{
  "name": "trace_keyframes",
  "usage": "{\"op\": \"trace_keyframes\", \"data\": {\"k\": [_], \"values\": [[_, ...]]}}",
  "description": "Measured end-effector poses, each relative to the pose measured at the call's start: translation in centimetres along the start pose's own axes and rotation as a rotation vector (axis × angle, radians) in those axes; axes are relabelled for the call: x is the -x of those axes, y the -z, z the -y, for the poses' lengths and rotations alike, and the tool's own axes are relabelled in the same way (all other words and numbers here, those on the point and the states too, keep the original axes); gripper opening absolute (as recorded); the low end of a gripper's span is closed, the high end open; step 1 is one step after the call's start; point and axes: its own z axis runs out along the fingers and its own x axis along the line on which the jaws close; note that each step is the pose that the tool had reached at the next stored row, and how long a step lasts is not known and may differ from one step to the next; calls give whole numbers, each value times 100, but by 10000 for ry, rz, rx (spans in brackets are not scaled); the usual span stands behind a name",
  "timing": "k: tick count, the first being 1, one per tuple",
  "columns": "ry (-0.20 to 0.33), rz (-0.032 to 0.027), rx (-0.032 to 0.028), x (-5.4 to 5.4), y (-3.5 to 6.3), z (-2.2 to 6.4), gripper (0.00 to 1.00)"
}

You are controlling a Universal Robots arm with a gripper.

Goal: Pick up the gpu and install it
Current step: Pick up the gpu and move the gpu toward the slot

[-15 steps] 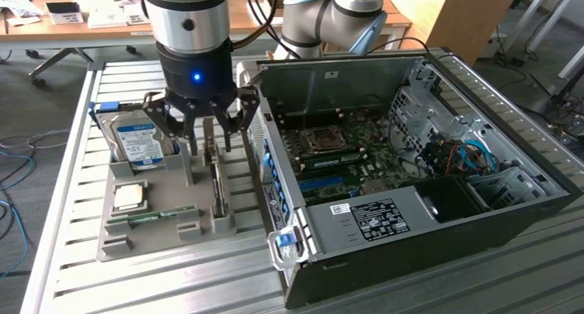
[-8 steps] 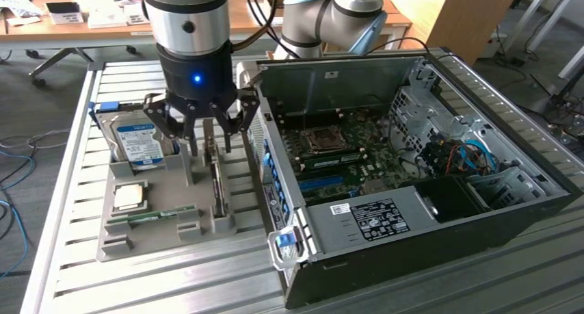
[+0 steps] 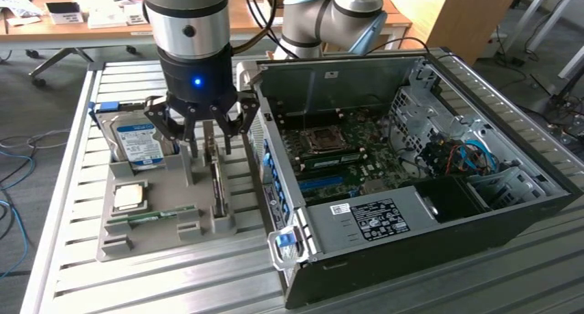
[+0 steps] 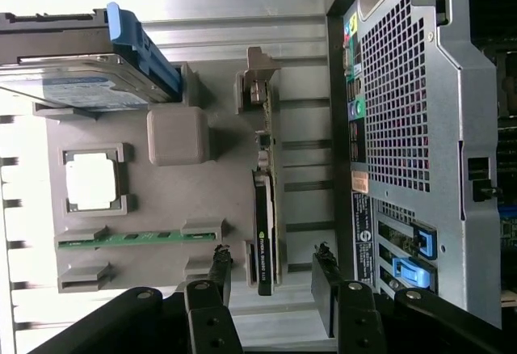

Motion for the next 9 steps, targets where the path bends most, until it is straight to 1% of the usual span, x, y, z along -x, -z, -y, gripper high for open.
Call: {"op": "trace_keyframes", "data": {"k": [4,9], "values": [[1,1,1,0,-4,0,53],[0,0,0,-1,-36,2,53]]}}
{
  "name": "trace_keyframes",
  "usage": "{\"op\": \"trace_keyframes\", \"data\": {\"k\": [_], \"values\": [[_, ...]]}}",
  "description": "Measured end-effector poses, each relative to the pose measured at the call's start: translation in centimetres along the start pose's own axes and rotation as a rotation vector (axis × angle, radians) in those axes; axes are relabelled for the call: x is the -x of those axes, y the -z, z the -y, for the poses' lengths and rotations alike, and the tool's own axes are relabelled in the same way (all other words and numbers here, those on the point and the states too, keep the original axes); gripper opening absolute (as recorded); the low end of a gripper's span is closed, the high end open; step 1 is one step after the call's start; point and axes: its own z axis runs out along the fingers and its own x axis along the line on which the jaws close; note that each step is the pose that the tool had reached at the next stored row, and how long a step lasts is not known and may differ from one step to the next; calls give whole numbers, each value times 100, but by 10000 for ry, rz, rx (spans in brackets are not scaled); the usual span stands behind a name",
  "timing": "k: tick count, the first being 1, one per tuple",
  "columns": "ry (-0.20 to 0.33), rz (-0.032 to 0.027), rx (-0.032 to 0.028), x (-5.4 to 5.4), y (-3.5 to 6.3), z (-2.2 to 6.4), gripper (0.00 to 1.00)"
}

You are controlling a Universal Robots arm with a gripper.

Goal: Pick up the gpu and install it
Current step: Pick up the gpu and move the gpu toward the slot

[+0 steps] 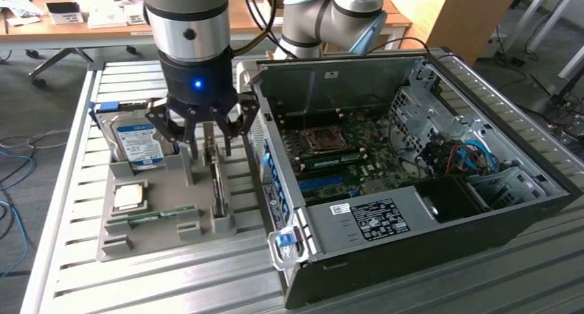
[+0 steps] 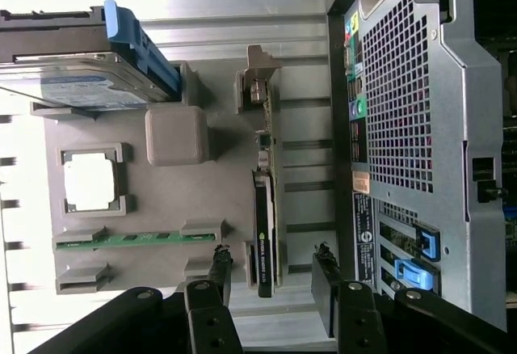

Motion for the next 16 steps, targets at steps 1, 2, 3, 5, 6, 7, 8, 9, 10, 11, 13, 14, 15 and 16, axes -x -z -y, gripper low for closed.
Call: {"op": "trace_keyframes", "data": {"k": [1,2,3,5,6,7,8,9,10,11,13,14,15,16], "values": [[0,1,0,0,-7,0,53],[0,0,0,0,-11,1,53],[0,-2,-2,0,-12,1,53],[0,-2,-2,0,-12,1,53],[0,0,-1,0,-13,1,53],[0,0,0,0,-13,1,53],[0,0,-1,0,-13,1,53],[0,0,0,0,-14,1,53],[0,3,3,0,-19,1,53],[0,2,3,0,-24,1,53],[0,1,0,-1,-35,2,53],[0,1,1,-1,-40,2,53],[0,0,0,-1,-45,2,53],[0,-1,-1,-1,-49,2,53]]}}
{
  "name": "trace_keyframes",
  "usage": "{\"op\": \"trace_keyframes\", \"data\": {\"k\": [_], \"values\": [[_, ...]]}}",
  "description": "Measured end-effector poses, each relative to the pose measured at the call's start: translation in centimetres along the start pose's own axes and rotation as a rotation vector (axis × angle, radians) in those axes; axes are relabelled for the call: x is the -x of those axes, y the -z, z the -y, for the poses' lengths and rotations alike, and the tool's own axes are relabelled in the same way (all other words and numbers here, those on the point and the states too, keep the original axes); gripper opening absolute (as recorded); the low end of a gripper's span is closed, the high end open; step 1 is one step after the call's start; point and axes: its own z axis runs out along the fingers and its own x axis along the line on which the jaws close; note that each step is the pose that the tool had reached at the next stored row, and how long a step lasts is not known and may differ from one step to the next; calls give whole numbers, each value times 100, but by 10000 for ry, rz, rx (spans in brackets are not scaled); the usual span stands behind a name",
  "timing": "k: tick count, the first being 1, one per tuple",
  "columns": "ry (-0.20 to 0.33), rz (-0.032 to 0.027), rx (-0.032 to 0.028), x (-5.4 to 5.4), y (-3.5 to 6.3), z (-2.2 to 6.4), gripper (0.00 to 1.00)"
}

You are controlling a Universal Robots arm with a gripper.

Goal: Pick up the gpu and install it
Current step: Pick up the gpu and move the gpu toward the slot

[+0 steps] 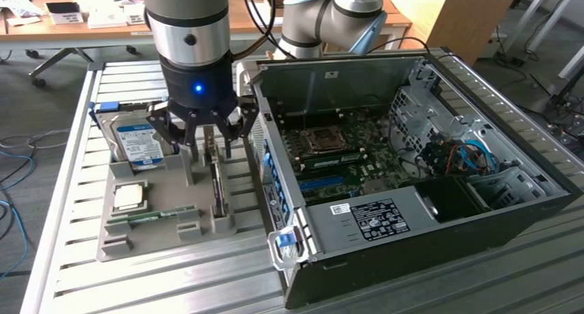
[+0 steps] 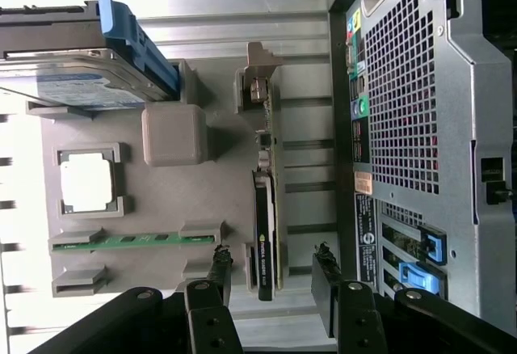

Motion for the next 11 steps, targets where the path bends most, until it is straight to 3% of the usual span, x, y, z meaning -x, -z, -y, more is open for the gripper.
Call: {"op": "trace_keyframes", "data": {"k": [11], "values": [[0,0,0,-1,-47,2,53]]}}
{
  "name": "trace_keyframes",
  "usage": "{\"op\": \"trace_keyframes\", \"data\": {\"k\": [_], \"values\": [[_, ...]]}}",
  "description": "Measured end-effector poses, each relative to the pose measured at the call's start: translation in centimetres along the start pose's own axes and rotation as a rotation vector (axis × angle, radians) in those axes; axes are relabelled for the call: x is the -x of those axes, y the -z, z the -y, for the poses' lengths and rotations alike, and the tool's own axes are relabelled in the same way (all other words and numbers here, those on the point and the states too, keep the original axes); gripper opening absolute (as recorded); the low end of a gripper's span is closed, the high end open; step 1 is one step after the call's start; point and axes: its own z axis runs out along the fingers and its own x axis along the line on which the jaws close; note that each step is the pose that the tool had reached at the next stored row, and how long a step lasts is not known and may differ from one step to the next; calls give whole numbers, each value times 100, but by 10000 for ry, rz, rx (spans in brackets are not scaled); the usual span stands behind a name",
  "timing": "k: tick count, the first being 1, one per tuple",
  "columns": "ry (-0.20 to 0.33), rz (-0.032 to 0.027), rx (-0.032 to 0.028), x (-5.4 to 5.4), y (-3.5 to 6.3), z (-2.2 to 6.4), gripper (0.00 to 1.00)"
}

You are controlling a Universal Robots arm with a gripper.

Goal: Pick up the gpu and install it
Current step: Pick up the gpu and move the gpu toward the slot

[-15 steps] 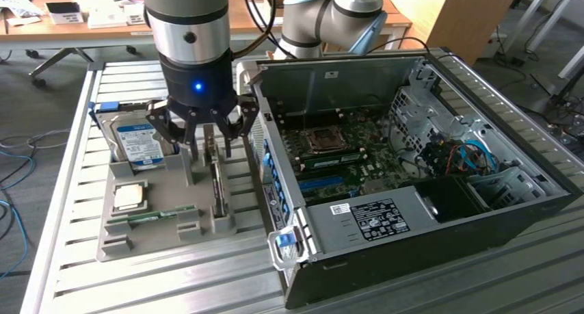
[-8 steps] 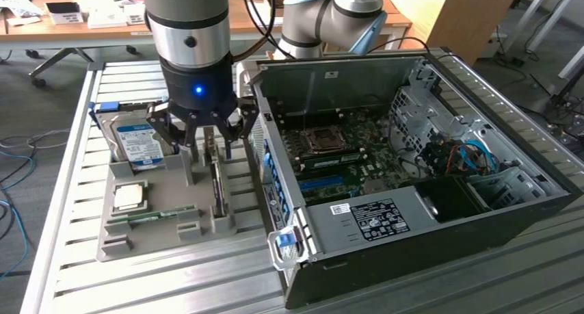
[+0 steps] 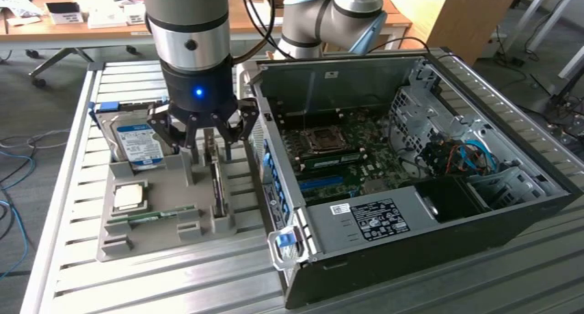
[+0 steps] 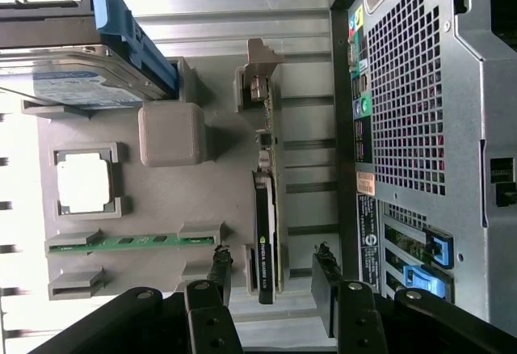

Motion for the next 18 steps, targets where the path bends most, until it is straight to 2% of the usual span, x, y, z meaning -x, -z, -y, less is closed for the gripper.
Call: {"op": "trace_keyframes", "data": {"k": [18], "values": [[1,0,0,-1,-50,2,53]]}}
